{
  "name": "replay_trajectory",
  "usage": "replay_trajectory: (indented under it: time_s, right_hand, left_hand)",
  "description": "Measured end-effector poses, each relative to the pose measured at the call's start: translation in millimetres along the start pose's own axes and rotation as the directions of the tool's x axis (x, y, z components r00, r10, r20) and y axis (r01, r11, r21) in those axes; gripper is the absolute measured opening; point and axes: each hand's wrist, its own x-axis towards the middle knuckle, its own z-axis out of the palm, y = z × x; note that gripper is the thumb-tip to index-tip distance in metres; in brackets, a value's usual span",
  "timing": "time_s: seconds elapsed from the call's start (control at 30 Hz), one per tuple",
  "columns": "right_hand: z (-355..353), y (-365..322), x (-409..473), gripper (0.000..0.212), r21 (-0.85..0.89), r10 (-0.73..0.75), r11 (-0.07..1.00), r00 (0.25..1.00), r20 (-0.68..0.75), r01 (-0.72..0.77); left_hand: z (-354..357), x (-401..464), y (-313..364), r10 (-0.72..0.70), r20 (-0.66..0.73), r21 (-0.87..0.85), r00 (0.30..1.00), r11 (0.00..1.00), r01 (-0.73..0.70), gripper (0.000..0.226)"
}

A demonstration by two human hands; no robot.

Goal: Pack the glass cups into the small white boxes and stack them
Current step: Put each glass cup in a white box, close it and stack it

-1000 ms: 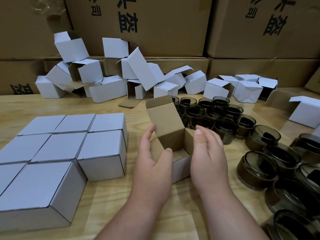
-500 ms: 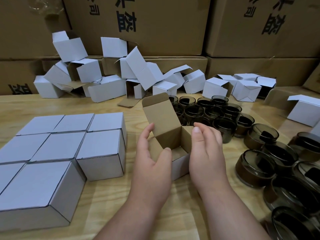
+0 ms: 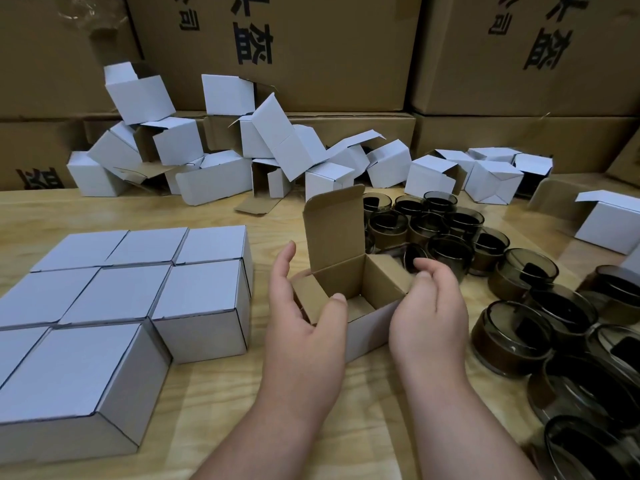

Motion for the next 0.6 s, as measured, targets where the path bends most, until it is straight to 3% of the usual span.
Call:
replay_trajectory:
  time_s: [0.2,0.37,0.6]
  right_hand:
    - [-2.2,4.5,6.3,0.04,-0.053,0.066,0.997,0.997,0.032,-0.064]
    - [-2.6,6.9,9.4,0.02,-0.132,0.025,0.991,0.999,0.023,-0.022]
    - [-2.7,2.0,6.9,0.006,0.024,0.0,1.0,0.996,-0.086,0.002]
  left_hand:
    - [-1.1,-0.1,-1.5,-0.026,-0.024,0.018,0.999,0.999,0.027,0.069]
    - [-1.7,-0.4,-1.5,-0.034,-0.075,0.052,0.997,0.998,0.038,0.069]
    - [-1.0,-3.5,3.8,-0.025,-0.075,0.079,0.997,0.996,0.031,0.069]
